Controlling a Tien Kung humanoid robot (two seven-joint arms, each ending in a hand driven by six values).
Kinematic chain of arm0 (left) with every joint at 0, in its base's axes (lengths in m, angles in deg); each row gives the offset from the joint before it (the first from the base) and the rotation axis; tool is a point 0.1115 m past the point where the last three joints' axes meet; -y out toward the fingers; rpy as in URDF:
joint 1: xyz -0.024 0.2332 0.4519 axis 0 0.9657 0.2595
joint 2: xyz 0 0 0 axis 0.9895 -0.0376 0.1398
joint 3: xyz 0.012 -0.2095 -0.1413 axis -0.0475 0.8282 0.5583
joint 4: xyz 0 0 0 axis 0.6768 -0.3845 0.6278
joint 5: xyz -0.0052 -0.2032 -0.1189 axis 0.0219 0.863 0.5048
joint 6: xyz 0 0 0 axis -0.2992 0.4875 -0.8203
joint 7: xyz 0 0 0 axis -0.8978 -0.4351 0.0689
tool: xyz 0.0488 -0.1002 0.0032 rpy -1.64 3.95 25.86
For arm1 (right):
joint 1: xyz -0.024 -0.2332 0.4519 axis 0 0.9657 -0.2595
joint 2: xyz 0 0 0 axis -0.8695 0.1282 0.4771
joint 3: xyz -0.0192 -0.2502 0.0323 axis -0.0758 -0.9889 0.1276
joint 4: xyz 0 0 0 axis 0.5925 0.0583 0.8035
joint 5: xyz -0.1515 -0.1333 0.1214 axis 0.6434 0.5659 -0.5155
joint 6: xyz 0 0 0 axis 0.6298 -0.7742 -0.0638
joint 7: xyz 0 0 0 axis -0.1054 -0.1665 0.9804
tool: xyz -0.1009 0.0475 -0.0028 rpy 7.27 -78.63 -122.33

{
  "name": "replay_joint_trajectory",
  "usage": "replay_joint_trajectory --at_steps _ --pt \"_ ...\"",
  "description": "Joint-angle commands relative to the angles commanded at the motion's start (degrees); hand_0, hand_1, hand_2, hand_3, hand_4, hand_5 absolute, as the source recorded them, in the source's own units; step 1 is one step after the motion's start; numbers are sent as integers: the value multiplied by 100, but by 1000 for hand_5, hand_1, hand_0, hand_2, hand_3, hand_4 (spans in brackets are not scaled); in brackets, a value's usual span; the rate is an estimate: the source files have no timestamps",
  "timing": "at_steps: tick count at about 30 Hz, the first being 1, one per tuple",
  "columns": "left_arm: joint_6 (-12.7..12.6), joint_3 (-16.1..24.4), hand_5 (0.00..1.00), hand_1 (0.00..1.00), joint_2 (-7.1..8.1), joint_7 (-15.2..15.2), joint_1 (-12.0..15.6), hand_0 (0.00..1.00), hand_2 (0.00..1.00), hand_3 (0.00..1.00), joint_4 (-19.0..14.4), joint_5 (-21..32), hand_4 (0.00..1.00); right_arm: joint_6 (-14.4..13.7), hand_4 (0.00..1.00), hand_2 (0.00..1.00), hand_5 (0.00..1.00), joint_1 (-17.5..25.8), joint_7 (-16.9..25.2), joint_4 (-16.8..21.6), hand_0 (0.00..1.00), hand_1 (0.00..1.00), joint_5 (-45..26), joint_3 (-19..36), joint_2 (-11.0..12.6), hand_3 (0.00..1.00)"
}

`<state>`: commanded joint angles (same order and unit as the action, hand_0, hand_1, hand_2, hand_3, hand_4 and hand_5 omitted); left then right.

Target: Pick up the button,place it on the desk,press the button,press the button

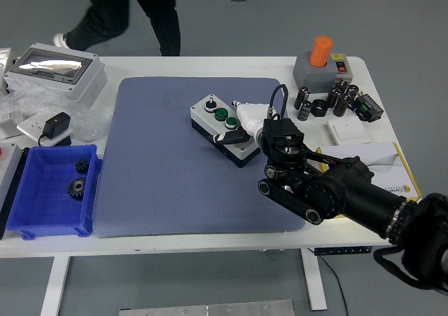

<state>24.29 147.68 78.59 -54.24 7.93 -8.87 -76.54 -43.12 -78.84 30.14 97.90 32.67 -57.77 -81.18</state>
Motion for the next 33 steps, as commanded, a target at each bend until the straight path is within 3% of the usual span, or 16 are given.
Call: replay_joint_trajectory --at_steps 5,14,15,20,21,32,33 --pt "14 12 587 634 -1 34 -9 669 617 720 6 -19 790 -79 998 862 847 -10 -15 -75 733 796 -33 -128 0 998" --pt "25 47 588 634 -2 98 -17 669 616 719 20 -75 790 -509 998 824 842 -8 -30 -134 702 780 102 -225 0 985" --pt "28 49 592 636 -2 105 -17 670 618 716 21 -77 793 -528 988 677 598 -9 -33 -133 397 655 121 -246 0 870" --pt "41 54 592 636 -3 131 -20 670 618 716 29 -87 793 -546 988 677 598 -3 -56 -132 397 655 185 -413 0 870" --pt "47 58 593 637 -4 143 -21 669 618 717 32 -91 794 -546 874 560 460 0 -61 -132 250 504 197 -454 0 722" --pt "88 84 593 637 -4 244 -29 670 617 716 55 -108 794 -564 850 521 432 5 -125 -123 211 455 400 -697 0 689" --pt "89 93 591 636 -4 257 -30 668 616 716 58 -117 794 -575 827 465 413 7 -129 -129 176 405 432 -719 0 652"
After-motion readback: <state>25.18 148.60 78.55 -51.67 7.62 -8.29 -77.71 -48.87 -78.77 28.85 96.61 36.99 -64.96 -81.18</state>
